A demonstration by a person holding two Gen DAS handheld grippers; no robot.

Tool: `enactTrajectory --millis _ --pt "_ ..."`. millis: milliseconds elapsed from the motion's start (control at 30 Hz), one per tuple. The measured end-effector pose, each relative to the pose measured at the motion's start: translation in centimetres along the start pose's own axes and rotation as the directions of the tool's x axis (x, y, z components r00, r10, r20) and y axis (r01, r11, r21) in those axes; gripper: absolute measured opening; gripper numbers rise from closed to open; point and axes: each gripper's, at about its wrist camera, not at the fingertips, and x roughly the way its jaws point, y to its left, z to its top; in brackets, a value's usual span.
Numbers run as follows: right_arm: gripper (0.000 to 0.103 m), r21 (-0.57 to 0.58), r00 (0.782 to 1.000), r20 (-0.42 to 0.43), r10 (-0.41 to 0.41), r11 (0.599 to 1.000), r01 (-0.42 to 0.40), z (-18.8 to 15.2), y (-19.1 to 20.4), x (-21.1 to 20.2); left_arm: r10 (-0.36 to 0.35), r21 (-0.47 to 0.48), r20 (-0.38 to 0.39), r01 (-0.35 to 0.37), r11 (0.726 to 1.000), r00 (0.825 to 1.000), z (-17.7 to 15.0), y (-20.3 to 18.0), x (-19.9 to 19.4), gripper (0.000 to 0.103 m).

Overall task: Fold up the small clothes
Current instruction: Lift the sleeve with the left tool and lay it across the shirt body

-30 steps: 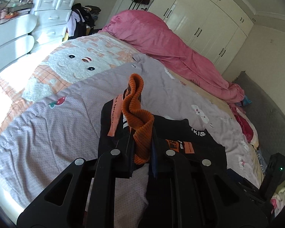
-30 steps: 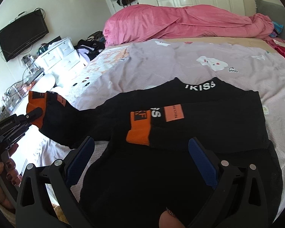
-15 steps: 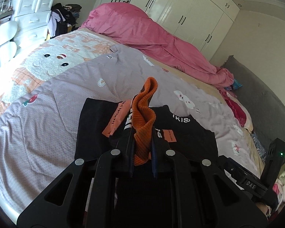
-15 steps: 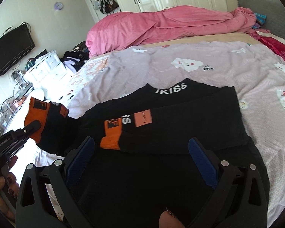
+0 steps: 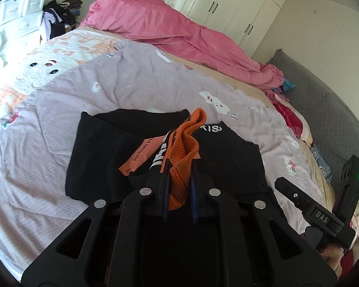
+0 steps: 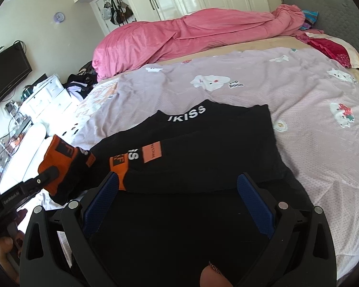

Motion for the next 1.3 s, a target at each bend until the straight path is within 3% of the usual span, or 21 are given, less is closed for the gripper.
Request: enactTrajectory --millis 767,1200,1300 --pt "0.099 0.087 0.997 0.000 -0.074 0.993 0.074 -0.1 -5.7 -0.5 -0.036 0.079 -0.133 0.047 0.996 0.990 -1.9 -4.9 5.7 0.008" --pt "0.099 0.080 0.997 -0.037 -0.072 0.994 0.075 -0.1 -5.7 1.3 -0.034 0.096 -0.158 0.049 0.994 0.987 -2.0 -4.9 6.0 0.032" --pt "0.099 0.065 0.997 -0.059 -0.055 0.996 0.059 -0.4 -4.9 2.2 0.011 0.107 -0.136 0.004 0.994 0.991 -1.7 -4.1 5.6 0.046"
